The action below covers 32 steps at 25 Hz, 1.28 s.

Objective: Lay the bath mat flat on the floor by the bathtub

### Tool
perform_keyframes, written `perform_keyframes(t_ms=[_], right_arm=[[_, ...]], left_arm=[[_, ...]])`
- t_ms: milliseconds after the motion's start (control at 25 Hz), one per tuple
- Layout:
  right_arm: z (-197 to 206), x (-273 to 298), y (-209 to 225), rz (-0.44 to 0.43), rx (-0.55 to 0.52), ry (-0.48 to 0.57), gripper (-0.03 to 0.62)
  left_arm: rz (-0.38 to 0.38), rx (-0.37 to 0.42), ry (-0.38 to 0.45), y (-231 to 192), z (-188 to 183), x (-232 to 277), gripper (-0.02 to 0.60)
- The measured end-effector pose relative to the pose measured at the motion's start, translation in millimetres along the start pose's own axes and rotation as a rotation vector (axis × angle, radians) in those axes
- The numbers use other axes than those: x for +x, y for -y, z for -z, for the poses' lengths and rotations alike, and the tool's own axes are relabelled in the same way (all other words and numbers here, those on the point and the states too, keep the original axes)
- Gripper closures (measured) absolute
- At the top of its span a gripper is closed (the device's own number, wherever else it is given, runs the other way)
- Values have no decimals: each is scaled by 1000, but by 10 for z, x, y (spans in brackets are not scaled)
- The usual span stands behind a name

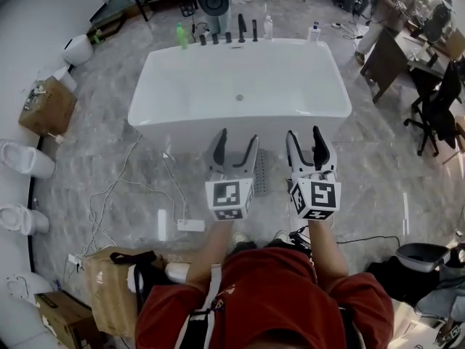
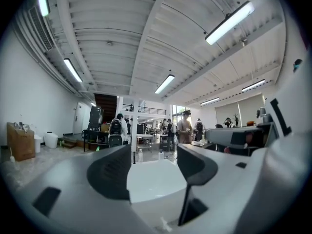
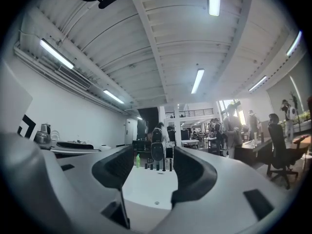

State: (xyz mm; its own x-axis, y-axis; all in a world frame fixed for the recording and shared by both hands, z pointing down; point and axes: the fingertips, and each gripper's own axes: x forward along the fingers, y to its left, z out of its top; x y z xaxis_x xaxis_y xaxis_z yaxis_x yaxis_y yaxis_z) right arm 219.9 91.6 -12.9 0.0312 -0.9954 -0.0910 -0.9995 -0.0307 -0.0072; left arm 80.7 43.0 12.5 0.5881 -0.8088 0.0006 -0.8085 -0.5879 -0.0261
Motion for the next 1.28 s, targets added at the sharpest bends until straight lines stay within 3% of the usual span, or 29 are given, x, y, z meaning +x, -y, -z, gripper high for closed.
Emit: perform_keyframes(t_ms=[320, 480, 1280], right_arm=[[-107, -68, 294, -4, 27, 42, 535], [-70, -62, 379, -10, 23, 25, 566], [23, -82, 606, 10, 21, -20, 582]], left_arm=[[5, 43, 32, 359, -151, 113, 424], [14, 63, 55, 494, -215, 178, 559], [23, 74, 30, 626, -171, 267, 568]])
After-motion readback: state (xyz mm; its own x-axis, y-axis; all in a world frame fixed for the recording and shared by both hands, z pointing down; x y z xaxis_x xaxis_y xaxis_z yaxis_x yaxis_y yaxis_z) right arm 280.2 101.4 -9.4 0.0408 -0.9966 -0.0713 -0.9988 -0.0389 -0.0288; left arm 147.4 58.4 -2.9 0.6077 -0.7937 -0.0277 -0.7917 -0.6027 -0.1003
